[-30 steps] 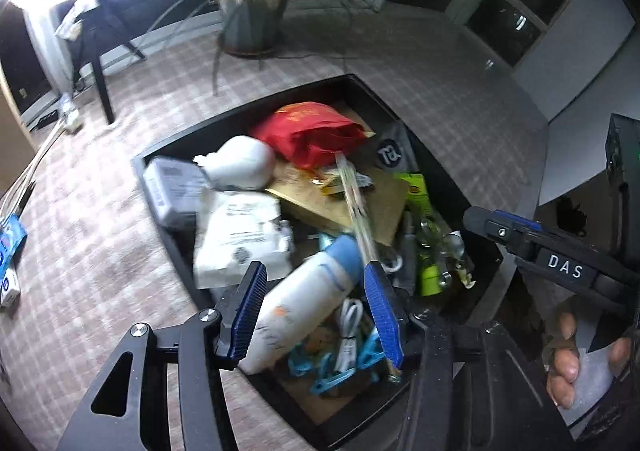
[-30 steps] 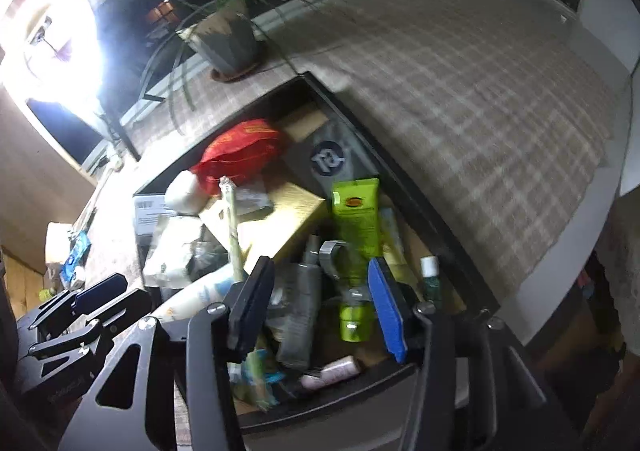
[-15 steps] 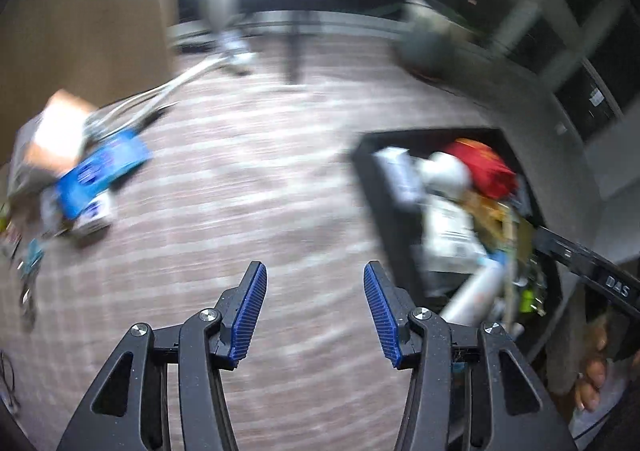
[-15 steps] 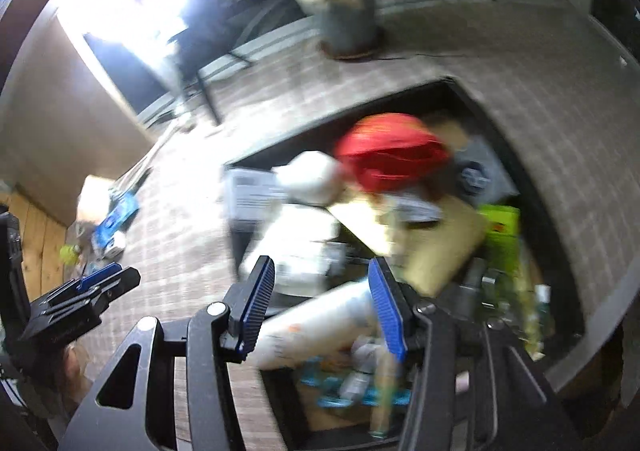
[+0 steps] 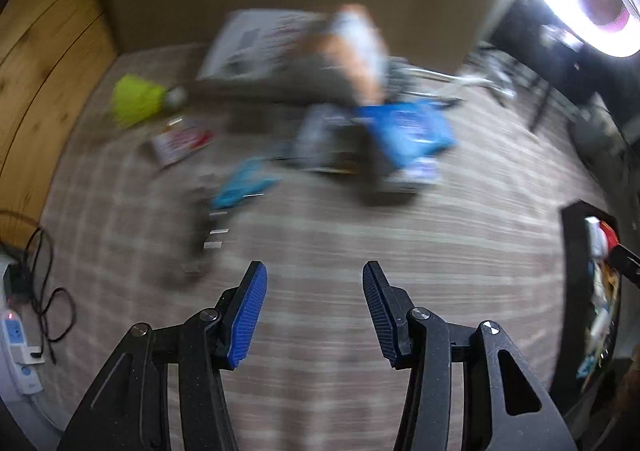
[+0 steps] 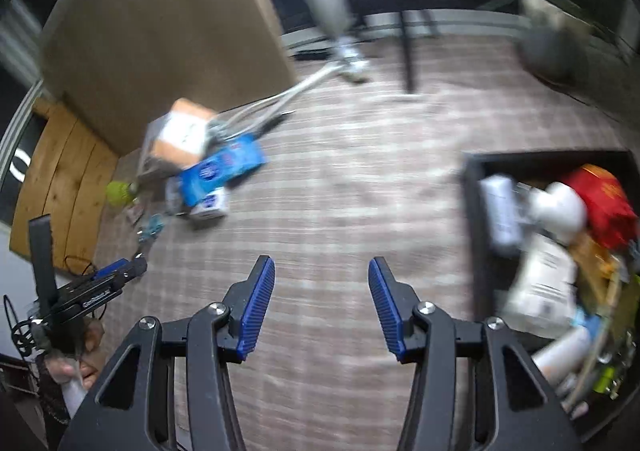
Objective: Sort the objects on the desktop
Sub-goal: 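Grasp the metal clip with the left gripper while the right gripper grasps the blue clothespin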
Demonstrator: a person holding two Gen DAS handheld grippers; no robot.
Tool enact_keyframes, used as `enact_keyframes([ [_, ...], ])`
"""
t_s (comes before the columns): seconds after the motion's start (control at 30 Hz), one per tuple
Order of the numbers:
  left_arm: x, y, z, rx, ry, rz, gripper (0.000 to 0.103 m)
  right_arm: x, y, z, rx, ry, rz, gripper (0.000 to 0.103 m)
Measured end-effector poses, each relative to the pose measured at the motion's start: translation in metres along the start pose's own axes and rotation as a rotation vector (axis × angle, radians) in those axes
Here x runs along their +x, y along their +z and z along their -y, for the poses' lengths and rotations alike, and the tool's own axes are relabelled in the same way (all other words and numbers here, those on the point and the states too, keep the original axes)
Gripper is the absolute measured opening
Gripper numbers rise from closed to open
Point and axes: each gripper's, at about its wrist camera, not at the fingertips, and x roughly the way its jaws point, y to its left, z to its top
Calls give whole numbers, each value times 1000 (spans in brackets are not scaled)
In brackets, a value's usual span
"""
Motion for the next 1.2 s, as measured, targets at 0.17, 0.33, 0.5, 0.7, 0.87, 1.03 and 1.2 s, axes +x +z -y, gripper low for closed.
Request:
enact_keyframes([
  [0.17, 19, 3, -51, -33, 8, -28, 47, 35, 10, -62, -39, 52, -43, 48],
  [0.33, 35, 5, -60, 2, -19, -48, 53, 79, 16, -125, -75, 72, -99, 48],
  [0.5, 54, 10, -62, 32, 2, -73, 53, 121, 22, -168, -54, 116, -179, 48],
  [0.7, 67, 13, -68, 34, 31, -86, 27, 160, 26, -205, -43, 111, -241, 48],
  [0.87, 66, 10, -80, 25, 30, -82, 24, 190, 25, -227, -37, 80, -281, 48],
  [1.03, 61, 2, -99, 12, 28, -76, 23, 212, 26, -243, -18, 82, -312, 48],
  [1.2, 56, -7, -124, -17, 42, -69, 23, 226, 29, -262, -17, 82, -331, 48],
])
